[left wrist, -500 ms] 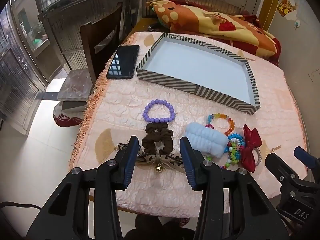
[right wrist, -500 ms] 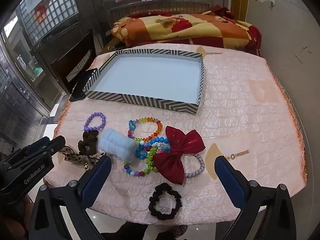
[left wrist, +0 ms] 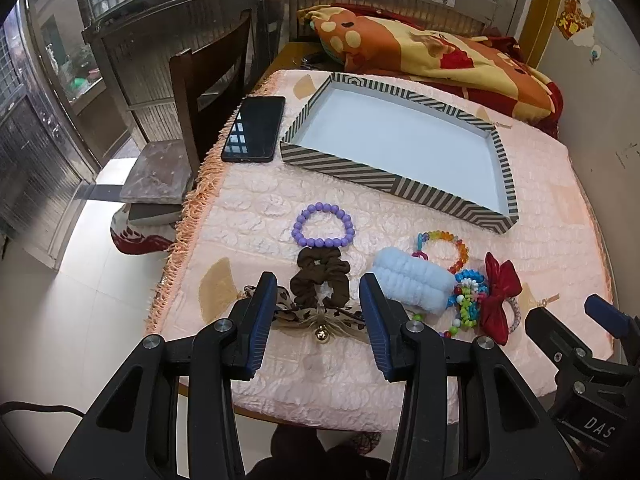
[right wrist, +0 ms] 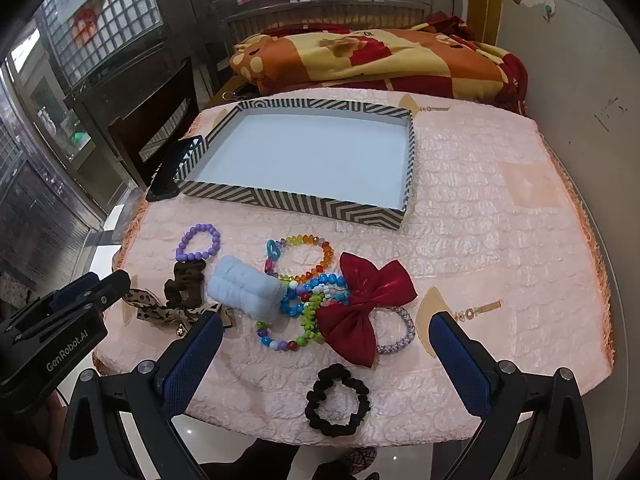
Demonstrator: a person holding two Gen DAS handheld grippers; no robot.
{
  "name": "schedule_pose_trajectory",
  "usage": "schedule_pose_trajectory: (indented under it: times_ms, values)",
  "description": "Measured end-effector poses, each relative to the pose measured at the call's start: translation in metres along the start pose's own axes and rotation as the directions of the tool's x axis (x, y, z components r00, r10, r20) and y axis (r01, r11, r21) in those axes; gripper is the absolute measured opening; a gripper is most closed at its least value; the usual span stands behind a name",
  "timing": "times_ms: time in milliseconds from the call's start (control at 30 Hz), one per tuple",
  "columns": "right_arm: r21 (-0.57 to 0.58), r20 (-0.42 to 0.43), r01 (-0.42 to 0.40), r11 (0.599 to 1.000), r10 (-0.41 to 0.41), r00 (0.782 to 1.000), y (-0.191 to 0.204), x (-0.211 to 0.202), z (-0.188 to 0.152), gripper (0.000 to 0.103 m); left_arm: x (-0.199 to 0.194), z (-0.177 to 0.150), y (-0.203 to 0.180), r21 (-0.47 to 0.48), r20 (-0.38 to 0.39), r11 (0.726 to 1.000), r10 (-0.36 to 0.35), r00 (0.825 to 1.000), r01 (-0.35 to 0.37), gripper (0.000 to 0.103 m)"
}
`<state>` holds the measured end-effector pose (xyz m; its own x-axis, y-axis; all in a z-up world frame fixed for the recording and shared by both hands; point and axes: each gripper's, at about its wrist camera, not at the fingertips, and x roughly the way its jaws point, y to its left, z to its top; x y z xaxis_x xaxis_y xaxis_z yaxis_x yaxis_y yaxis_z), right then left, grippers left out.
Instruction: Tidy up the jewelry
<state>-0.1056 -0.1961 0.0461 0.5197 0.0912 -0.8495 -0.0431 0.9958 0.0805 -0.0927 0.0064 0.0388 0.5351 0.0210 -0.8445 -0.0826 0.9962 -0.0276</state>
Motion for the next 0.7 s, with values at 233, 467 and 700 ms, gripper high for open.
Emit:
schedule_pose_trajectory:
  times_ms: [233,467,700]
  values:
    - [0.003,-0.003,-0.003,1.000,0.003,1.000,0.0001,0.0004,-0.0002,0.102,-0.0014,0.0008,0.0003,-0.001,0.003,1.000,0.003,1.000,-0.003,0.042]
    - [-0.006,-0.056,0.013,1.000,-0.014,0.998,-0.0024,0.0050,0.0004,0.102,-0.0009,0.0011,0.0006,-0.001,0.000,1.000,0.001,1.000,-0.001,0.042]
    - [-0.004,-0.055,0.017,1.000,-0.017,0.998,-0.0042,0.0088,-0.0011,0.102,0.0022,0.0013,-0.0008,0.001,-0.010,1.000,0.004,1.000,-0.004,0.042]
